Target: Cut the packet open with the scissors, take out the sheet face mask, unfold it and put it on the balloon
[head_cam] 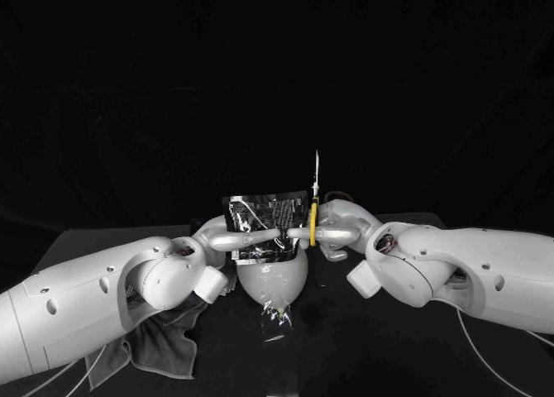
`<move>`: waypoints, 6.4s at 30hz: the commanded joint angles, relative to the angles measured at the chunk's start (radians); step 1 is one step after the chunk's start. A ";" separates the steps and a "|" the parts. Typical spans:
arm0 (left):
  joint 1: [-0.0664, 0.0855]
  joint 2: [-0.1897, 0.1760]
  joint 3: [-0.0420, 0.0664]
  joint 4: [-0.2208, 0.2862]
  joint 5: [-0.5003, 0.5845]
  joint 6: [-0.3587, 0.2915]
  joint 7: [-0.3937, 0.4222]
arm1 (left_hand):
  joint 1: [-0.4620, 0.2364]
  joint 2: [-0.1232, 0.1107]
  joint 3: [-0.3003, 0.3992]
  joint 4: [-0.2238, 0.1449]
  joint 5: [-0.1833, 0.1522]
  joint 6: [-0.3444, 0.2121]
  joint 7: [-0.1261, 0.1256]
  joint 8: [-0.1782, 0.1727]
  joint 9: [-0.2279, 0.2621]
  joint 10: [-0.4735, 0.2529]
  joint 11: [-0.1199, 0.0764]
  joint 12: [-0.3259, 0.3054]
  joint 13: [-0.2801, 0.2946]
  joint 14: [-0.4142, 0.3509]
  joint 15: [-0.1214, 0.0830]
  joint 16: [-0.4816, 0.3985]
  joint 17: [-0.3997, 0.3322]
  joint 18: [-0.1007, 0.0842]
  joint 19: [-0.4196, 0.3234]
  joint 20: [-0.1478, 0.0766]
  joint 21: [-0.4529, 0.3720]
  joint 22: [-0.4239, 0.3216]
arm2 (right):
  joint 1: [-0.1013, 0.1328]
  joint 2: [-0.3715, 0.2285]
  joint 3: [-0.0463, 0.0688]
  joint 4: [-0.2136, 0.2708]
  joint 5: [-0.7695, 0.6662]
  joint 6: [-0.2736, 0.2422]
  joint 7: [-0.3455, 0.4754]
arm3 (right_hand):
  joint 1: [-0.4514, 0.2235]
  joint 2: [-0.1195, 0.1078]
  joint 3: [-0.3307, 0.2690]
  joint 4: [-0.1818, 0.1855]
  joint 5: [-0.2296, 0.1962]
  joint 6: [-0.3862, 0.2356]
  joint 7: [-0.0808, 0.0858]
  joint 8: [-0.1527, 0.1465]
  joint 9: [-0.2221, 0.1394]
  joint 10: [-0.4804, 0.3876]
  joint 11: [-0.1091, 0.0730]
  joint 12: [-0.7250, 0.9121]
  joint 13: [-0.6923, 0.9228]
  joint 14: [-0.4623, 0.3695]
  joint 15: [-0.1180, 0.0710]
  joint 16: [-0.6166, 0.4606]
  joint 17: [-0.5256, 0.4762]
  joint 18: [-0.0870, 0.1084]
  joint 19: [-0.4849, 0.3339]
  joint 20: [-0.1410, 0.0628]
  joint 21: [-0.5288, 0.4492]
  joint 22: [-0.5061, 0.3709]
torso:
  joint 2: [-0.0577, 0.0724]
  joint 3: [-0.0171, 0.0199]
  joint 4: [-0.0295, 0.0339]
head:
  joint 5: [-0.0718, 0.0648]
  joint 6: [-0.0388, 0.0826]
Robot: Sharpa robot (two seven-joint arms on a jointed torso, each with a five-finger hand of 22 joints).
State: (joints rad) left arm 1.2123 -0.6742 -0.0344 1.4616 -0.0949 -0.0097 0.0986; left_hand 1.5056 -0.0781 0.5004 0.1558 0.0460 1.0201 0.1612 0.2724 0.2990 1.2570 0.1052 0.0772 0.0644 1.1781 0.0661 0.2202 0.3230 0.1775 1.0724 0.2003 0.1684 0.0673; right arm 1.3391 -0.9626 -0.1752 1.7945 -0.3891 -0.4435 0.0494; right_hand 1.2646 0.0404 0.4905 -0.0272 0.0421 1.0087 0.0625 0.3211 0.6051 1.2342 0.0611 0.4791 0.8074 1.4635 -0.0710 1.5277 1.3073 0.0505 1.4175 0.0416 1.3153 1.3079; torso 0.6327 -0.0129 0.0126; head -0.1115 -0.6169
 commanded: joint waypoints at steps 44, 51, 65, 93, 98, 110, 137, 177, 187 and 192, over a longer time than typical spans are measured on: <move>0.042 0.172 0.004 -0.165 0.112 -0.040 0.105 | -0.055 0.008 0.072 -0.030 0.003 -0.008 -0.014 0.055 0.057 0.057 -0.016 -0.009 0.001 0.042 -0.015 0.009 0.025 0.004 0.040 -0.017 0.009 0.002 | -0.246 -0.182 -0.014 0.123 -0.062 -0.091 0.133 | -0.149 -0.188 -0.259 0.159 0.006 -0.107 0.048 -0.164 0.041 0.222 -0.039 0.603 0.068 0.053 0.028 -0.070 0.033 0.039 -0.069 0.026 -0.142 0.067 | -0.025 0.0174 -0.0486 | -0.062 -0.033; 0.044 0.199 0.004 -0.184 0.110 -0.018 0.089 | -0.056 0.008 0.072 -0.030 0.003 -0.008 -0.014 0.055 0.057 0.057 -0.016 -0.009 0.001 0.042 -0.015 0.009 0.025 0.004 0.040 -0.017 0.009 0.002 | -0.295 -0.179 -0.015 0.141 -0.090 -0.075 0.141 | -0.147 -0.191 -0.304 0.183 0.007 -0.102 0.050 -0.175 0.034 0.149 -0.034 0.419 -0.128 0.025 0.030 -0.125 -0.053 0.058 -0.124 0.028 -0.242 0.019 | -0.031 0.0198 -0.0602 | -0.086 -0.059; 0.044 0.215 0.004 -0.183 0.102 0.025 0.060 | -0.058 0.007 0.073 -0.032 0.003 -0.010 -0.014 0.057 0.059 0.058 -0.017 -0.010 0.001 0.044 -0.016 0.010 0.027 0.005 0.041 -0.017 0.010 0.002 | -0.344 -0.165 -0.014 0.174 -0.099 -0.038 0.162 | -0.182 -0.218 -0.676 0.327 0.009 -0.199 0.120 -0.238 0.004 -0.065 0.037 -0.077 -0.425 -0.077 0.095 -0.247 -0.242 0.089 -0.241 0.084 -0.435 -0.068 | -0.037 0.0264 -0.0740 | -0.088 -0.093; 0.044 0.210 0.004 -0.164 0.073 0.165 0.008 | -0.061 0.006 0.076 -0.037 0.003 -0.011 -0.013 0.062 0.065 0.062 -0.017 -0.009 0.001 0.049 -0.017 0.012 0.030 0.006 0.045 -0.018 0.013 0.004 | -0.348 -0.162 -0.013 0.198 -0.108 0.038 0.127 | -0.243 -0.341 -0.783 0.331 0.026 -0.290 0.164 -0.237 -0.014 -0.163 0.084 -0.254 -0.521 -0.195 0.136 -0.344 -0.407 0.113 -0.353 0.121 -0.586 -0.131 | -0.038 0.0273 -0.0730 | -0.108 -0.114; 0.044 0.208 0.004 -0.162 0.068 0.181 0.003 | -0.062 0.006 0.076 -0.037 0.003 -0.011 -0.013 0.062 0.065 0.062 -0.018 -0.009 0.001 0.049 -0.017 0.012 0.030 0.006 0.045 -0.018 0.013 0.004 | -0.347 -0.163 -0.013 0.201 -0.106 0.040 0.126 | -0.245 -0.339 -0.781 0.331 0.026 -0.291 0.165 -0.233 -0.014 -0.162 0.084 -0.259 -0.526 -0.200 0.137 -0.347 -0.413 0.115 -0.358 0.122 -0.592 -0.134 | -0.039 0.0275 -0.0733 | -0.107 -0.115; 0.044 0.203 0.004 -0.158 0.055 0.194 -0.003 | -0.063 0.006 0.076 -0.038 0.003 -0.010 -0.014 0.063 0.066 0.063 -0.018 -0.009 0.002 0.050 -0.018 0.012 0.031 0.006 0.045 -0.019 0.014 0.004 | -0.341 -0.174 -0.010 0.210 -0.104 0.035 0.133 | -0.244 -0.334 -0.775 0.331 0.027 -0.291 0.165 -0.226 -0.013 -0.157 0.084 -0.265 -0.532 -0.206 0.138 -0.350 -0.422 0.117 -0.364 0.124 -0.598 -0.136 | -0.039 0.0265 -0.0720 | -0.113 -0.117; 0.044 0.190 0.004 -0.158 0.038 0.192 -0.008 | -0.075 0.007 0.081 -0.048 0.003 -0.014 -0.015 0.076 0.081 0.078 -0.021 -0.006 0.003 0.060 -0.021 0.017 0.043 0.004 0.033 -0.014 0.010 0.003 | -0.316 -0.191 -0.007 0.201 -0.093 0.018 0.147 | -0.242 -0.302 -0.747 0.331 0.019 -0.282 0.160 -0.198 -0.014 -0.134 0.081 -0.282 -0.553 -0.210 0.136 -0.343 -0.427 0.119 -0.365 0.126 -0.594 -0.132 | -0.040 0.0276 -0.0723 | -0.126 -0.096; 0.044 0.181 0.004 -0.161 0.017 0.193 -0.036 | -0.080 0.011 0.087 -0.054 0.003 -0.017 -0.014 0.083 0.090 0.082 -0.021 -0.006 0.004 0.062 -0.023 0.019 0.051 0.007 0.044 -0.018 0.018 0.007 | -0.312 -0.190 -0.007 0.200 -0.091 0.023 0.143 | -0.218 -0.161 -0.654 0.325 0.007 -0.224 0.128 -0.111 -0.025 -0.021 0.051 -0.286 -0.574 -0.188 0.112 -0.315 -0.423 0.115 -0.336 0.109 -0.551 -0.110 | -0.040 0.0289 -0.0723 | -0.131 -0.103; 0.044 0.183 0.004 -0.160 0.005 0.183 -0.042 | -0.080 0.012 0.087 -0.054 0.003 -0.018 -0.013 0.083 0.090 0.082 -0.021 -0.006 0.004 0.062 -0.023 0.019 0.051 0.007 0.045 -0.018 0.018 0.007 | -0.312 -0.190 -0.007 0.201 -0.092 0.022 0.144 | -0.208 -0.128 -0.648 0.322 0.007 -0.194 0.114 -0.088 -0.035 0.026 0.036 -0.281 -0.566 -0.175 0.099 -0.306 -0.418 0.110 -0.319 0.097 -0.529 -0.099 | -0.041 0.0286 -0.0727 | -0.129 -0.112; 0.044 0.183 0.004 -0.161 -0.009 0.172 -0.046 | -0.080 0.012 0.088 -0.056 0.003 -0.019 -0.013 0.084 0.092 0.083 -0.021 -0.006 0.004 0.063 -0.023 0.020 0.052 0.007 0.046 -0.019 0.019 0.007 | -0.311 -0.194 -0.007 0.202 -0.088 0.011 0.148 | -0.183 -0.084 -0.664 0.319 0.006 -0.119 0.078 -0.045 -0.028 0.122 0.001 -0.247 -0.529 -0.128 0.070 -0.268 -0.362 0.098 -0.264 0.072 -0.451 -0.062 | -0.041 0.0290 -0.0728 | -0.129 -0.114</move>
State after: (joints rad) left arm 1.2557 -0.4939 -0.0310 1.2982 -0.0853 0.1644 0.0587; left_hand 1.4243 -0.0734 0.5878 0.1053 0.0457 1.0032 0.1414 0.3526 0.3035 1.3330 0.0861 0.0687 0.0665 1.2369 0.0433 0.2361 0.3746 0.1725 1.1150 0.1822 0.1809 0.0732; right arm 1.0266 -1.1562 -0.1837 1.9934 -0.4757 -0.4331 0.1776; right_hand 1.0833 -0.0529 -0.1685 0.2911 0.0540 0.8836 0.1424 0.2724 0.5750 1.1585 0.0904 0.2280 0.2758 1.3272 -0.0024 1.2572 0.9403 0.1436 1.1485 0.1148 0.8580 1.2415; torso 0.5918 0.0157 -0.0601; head -0.2407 -0.7294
